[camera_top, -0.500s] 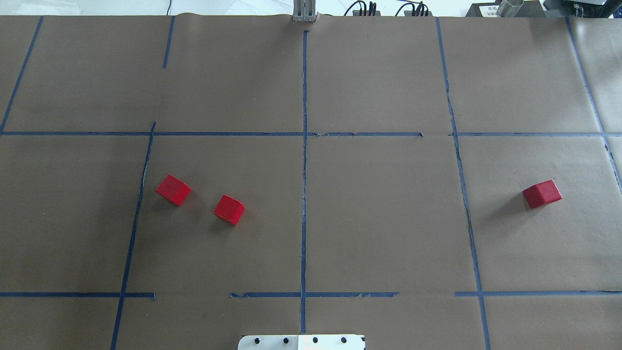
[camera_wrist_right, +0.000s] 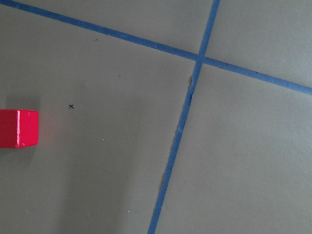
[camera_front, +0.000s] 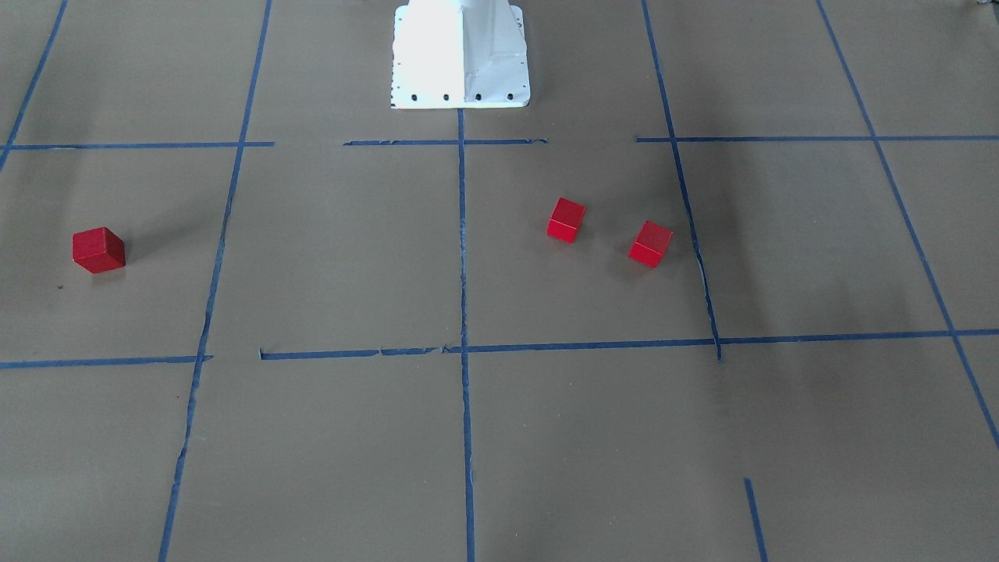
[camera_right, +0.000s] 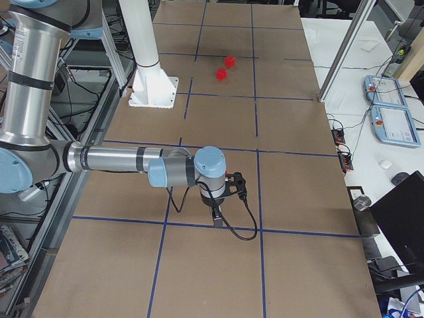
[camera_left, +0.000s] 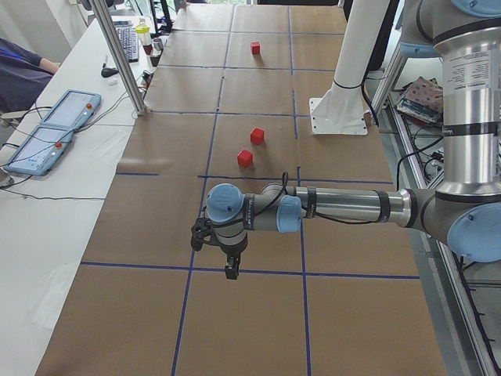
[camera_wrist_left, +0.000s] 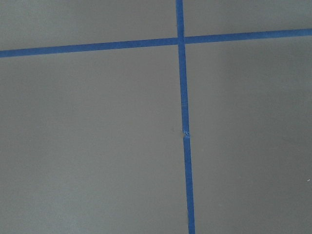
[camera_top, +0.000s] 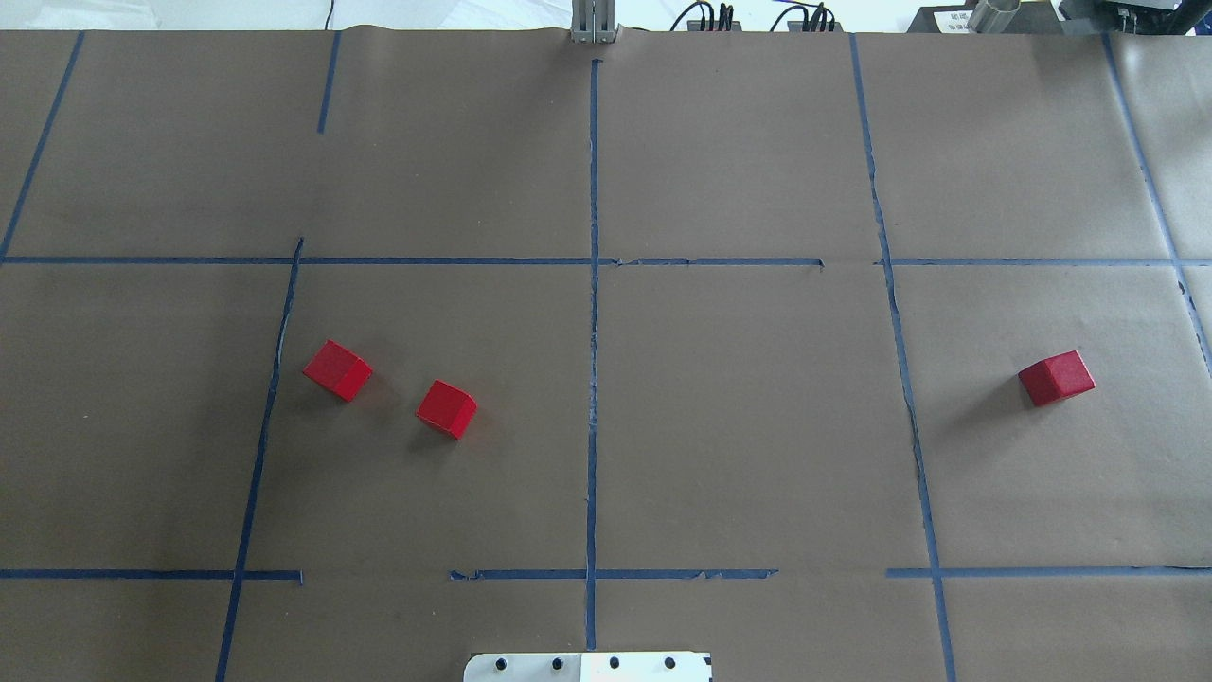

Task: Form red blocks into L shape at center

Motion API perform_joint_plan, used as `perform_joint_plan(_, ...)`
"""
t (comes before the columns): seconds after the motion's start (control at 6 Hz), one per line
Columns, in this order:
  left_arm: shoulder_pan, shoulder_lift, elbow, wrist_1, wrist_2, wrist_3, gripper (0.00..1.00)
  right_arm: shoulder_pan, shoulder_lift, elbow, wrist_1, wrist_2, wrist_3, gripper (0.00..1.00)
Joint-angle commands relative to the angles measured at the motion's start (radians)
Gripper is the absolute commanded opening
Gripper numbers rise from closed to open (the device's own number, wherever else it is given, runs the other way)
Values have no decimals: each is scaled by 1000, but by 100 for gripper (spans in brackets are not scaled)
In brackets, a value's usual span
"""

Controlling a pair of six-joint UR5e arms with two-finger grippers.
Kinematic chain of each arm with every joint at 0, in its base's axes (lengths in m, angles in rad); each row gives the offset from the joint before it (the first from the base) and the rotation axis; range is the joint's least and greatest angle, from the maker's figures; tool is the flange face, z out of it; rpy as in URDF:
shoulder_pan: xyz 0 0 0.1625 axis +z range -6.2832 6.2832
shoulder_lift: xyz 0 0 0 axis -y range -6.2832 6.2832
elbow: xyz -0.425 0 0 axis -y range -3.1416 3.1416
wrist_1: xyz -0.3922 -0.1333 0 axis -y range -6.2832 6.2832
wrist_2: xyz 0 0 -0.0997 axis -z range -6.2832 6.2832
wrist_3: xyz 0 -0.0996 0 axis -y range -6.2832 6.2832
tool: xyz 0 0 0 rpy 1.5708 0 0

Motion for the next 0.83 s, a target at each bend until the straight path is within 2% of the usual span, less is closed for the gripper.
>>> perform_joint_plan(0.0,4,1,-2,3,0,0,100,-161,54,6,79,20,211,100)
perform_joint_plan(0.33,4,1,-3,3,0,0,100,-358,54,0,316,-31,566,100)
perform_joint_plan(0.5,4,1,-3,2,0,0,100,-465,73,-1,335,-116,673,100)
perform_joint_plan(0.67,4,1,-2,3,0,0,100,-499,79,-13,336,-141,680,100)
